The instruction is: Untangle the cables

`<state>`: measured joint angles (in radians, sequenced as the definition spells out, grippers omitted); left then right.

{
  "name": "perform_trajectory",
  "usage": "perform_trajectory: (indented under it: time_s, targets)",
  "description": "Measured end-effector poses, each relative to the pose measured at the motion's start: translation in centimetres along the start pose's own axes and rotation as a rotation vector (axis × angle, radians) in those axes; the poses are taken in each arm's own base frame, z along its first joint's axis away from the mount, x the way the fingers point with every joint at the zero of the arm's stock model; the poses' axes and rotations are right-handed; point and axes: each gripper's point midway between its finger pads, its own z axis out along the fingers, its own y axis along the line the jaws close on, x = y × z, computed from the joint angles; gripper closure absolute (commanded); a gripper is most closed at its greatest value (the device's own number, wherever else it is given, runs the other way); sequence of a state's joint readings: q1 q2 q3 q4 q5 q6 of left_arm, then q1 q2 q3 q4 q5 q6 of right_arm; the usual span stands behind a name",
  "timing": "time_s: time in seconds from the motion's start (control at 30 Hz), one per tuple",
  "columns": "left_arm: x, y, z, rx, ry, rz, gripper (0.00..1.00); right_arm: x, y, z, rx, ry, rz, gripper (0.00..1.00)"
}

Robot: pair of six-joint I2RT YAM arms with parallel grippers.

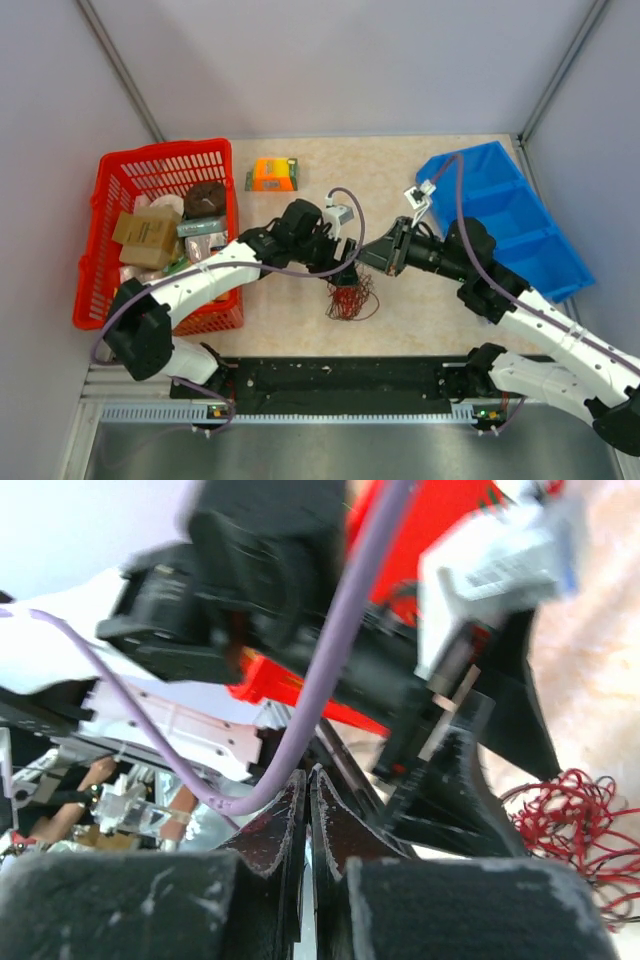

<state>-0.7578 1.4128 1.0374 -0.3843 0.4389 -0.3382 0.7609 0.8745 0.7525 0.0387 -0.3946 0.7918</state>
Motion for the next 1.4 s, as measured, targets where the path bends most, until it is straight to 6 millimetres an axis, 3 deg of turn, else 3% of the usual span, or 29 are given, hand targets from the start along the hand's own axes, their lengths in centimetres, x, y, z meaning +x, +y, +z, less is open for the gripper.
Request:
perform_trajectory:
  time_s: [0.13, 0.33, 0.57, 0.7, 0.83, 0.93, 1.07, 1.13, 1.23, 1.4]
  targets:
    - [0.2, 0.7, 1.2, 0.022, 0.020, -0.060, 0.23, -3.5, 3.9, -0.7, -0.063, -0.071, -0.044, 1.00]
    - [2.6, 3.7, 3.6, -0.022, 0.106, -0.187, 0.26, -9.7, 11.3, -2.9, -0.195, -0.210, -0.138, 1.00]
    - [1.4, 5.5, 2.3, -0.082, 0.046, -0.216, 0.27, -15.7, 18.5, -8.0, -0.266, -0.397, -0.294, 1.00]
    - [-0.5, 5.0, 0.4, -0.093, -0.036, -0.174, 0.27, -16.9, 19.4, -11.1, -0.224, -0.483, -0.357, 1.00]
    - [-1.9, 4.4, -1.5, -0.107, -0.109, -0.123, 0.26, -16.4, 17.2, -12.8, -0.126, -0.538, -0.375, 1.00]
    - [-3.3, 3.7, -3.6, -0.124, -0.189, -0.067, 0.23, -15.4, 12.5, -12.3, 0.039, -0.530, -0.358, 1.00]
    - [-5.6, 2.2, -7.3, -0.139, -0.337, 0.009, 0.20, -13.8, 4.8, -11.7, 0.347, -0.477, -0.337, 1.00]
    - [-6.7, 1.2, -9.3, -0.138, -0.412, 0.041, 0.20, -13.6, 2.6, -12.2, 0.454, -0.470, -0.341, 1.00]
    - [-8.8, -0.5, -12.4, -0.142, -0.514, 0.083, 0.19, -14.0, -0.8, -14.0, 0.662, -0.495, -0.347, 1.00]
    - [-13.3, -3.7, -17.9, -0.135, -0.718, 0.189, 0.18, -15.4, -5.2, -19.6, 1.054, -0.597, -0.355, 1.00]
